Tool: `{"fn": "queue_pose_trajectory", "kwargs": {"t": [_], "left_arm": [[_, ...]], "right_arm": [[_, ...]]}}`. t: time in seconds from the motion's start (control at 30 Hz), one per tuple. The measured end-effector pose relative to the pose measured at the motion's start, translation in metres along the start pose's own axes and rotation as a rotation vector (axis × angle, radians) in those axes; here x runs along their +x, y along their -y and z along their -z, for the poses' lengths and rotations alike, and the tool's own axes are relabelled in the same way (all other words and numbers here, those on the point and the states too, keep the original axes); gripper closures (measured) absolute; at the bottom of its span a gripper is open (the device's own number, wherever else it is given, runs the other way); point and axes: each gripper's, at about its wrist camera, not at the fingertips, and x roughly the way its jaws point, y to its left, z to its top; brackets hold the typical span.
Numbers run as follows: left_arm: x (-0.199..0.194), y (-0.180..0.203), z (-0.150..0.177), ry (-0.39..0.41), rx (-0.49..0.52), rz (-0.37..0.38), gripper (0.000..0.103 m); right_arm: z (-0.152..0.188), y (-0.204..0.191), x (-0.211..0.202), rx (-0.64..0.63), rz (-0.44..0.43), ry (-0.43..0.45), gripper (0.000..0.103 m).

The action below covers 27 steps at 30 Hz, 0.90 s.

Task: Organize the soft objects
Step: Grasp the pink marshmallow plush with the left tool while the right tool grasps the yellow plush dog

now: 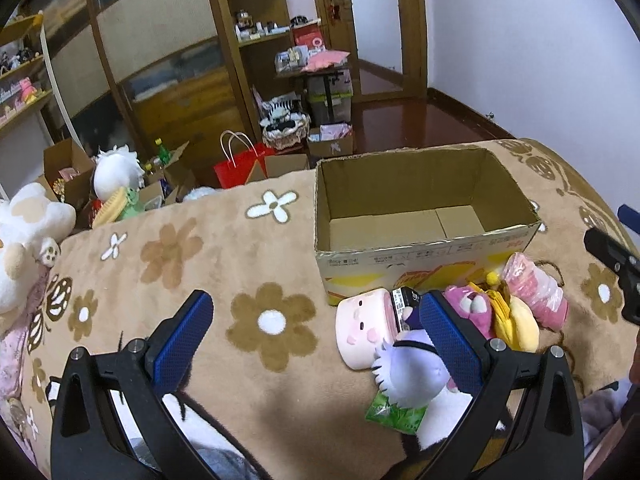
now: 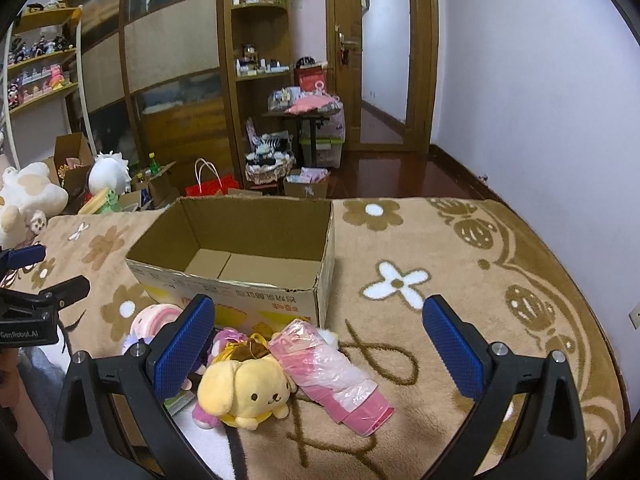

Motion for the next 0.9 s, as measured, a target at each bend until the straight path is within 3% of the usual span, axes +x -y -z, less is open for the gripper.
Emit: {"fn": "queue_pose_trajectory", "kwargs": {"t": [0.3, 0.9], "left_arm": [[0.038, -0.003, -0.010, -0.109, -0.045, 0.023, 0.001], [0.097, 0.012, 0.002, -0.273, 0.007, 0.003, 0.001]], "right_arm": [[-0.001, -0.002, 0.028, 0.005, -0.051, -0.085, 0.000], [0.018, -0.021, 0.060, 0.018, -0.152, -0.229, 0.000]]}}
